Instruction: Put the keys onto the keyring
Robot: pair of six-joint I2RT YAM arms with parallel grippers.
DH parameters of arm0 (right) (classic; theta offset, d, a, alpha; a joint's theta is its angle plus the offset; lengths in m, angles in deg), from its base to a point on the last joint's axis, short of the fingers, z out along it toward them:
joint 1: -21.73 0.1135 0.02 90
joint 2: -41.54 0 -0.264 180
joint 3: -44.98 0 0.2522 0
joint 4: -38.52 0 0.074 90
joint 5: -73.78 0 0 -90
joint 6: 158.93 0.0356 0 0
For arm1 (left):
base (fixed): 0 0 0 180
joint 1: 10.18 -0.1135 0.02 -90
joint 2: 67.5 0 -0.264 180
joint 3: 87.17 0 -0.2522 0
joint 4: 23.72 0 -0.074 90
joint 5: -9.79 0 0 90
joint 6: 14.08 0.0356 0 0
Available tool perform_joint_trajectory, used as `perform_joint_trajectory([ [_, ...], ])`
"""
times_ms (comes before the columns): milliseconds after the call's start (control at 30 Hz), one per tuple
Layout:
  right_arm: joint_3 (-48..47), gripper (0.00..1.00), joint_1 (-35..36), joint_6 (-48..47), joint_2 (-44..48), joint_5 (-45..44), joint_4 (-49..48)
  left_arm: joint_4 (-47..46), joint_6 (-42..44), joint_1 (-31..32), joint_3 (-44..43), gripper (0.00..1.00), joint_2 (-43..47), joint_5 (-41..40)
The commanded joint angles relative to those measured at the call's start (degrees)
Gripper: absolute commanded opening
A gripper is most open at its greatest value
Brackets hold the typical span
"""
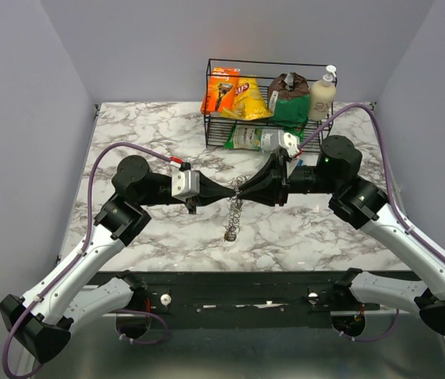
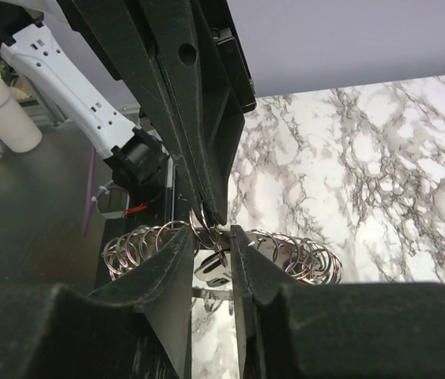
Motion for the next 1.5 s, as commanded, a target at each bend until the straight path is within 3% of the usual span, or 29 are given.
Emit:
perform_joint_trajectory([
  [0,1.18,0.26,-0.01,0.66,0.19,-1.09,-1.95,-3.88,-0.90,0.35,0.50,0.00,1.27,1.59],
  [333,1.70,0.20,-0.01,3.12,0.02,-0.74,-3.63,-4.59,-1.60,0.36,0.94,0.00,1.27,1.68],
  [533,1.44,0.01,-0.01,3.48,-0.16,-0.03,-4.15,-4.32,-1.51,0.35,1.02,0.00,1.19,1.42],
  [967,2.14,0.01,-0.01,3.13,0.72,-0.82,-3.89,-2.84,-0.72,0.35,0.85,0.00,1.45,-0.08],
  [1033,2.14,0.01,-0.01,2.78,0.98,-1.26,-3.63,-1.87,0.24,0.36,0.59,0.04,1.62,-0.60],
  [1067,2.06,0.01,-0.01,2.69,0.98,-1.70,-3.28,-0.64,0.59,0.35,0.06,0.15,1.62,-0.69],
  [1200,1.88,0.01,-0.01,1.90,0.98,-2.32,-2.13,2.53,2.35,0.44,-1.17,0.32,1.54,-1.48],
  [1267,1.97,0.01,-0.10,1.37,0.98,-2.58,-1.43,4.36,3.58,0.36,-1.78,0.37,1.45,-2.27],
  [1467,1.88,0.01,-0.01,-0.91,0.98,-3.99,0.85,9.90,6.30,0.44,-4.59,0.40,0.57,-2.89],
])
